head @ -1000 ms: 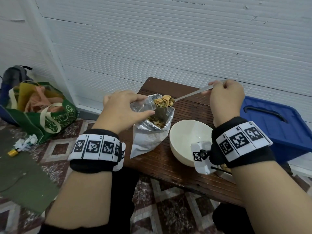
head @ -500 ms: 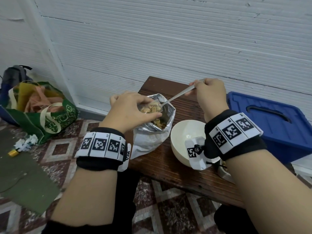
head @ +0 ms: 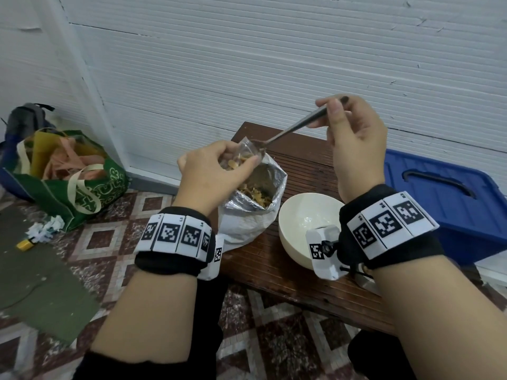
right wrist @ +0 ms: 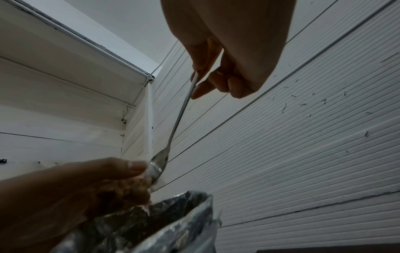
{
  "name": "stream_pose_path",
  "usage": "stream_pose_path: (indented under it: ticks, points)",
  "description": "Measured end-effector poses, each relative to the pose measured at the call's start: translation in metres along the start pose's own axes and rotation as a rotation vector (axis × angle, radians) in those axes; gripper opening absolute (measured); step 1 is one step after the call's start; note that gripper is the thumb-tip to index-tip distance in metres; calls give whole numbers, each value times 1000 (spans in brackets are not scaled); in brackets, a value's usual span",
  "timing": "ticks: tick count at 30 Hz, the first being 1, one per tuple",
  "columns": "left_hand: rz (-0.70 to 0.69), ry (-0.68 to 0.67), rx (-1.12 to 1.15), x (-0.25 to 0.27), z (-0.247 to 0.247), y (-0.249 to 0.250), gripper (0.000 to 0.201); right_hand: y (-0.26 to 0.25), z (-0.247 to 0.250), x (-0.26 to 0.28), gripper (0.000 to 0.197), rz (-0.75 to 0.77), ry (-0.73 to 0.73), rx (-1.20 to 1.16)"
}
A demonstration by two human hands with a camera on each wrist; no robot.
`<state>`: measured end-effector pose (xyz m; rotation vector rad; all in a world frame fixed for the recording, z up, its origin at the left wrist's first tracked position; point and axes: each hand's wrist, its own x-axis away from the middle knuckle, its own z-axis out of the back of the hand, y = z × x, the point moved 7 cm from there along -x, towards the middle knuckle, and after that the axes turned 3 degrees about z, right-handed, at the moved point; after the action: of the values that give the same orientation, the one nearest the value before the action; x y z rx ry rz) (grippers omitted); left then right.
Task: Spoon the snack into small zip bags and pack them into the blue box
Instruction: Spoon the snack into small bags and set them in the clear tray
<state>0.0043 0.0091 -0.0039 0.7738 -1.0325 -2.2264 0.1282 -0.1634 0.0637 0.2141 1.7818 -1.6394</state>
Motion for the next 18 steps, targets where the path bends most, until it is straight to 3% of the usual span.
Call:
stream_pose_path:
  ticks: [5,8,13,18]
  points:
    - [25,13,139,4,9,0,12,-3,24,-5,17,31,168,9]
    - [16,1,148,4,12,1,10,1,27,-2,18,4,175,88]
    - [22,-62,131,5,7,1,10,10,-4,17,16,34,-108,293]
    - [32,-65,118,5,5,-1,21,17,-34,42,17,204,-325,487]
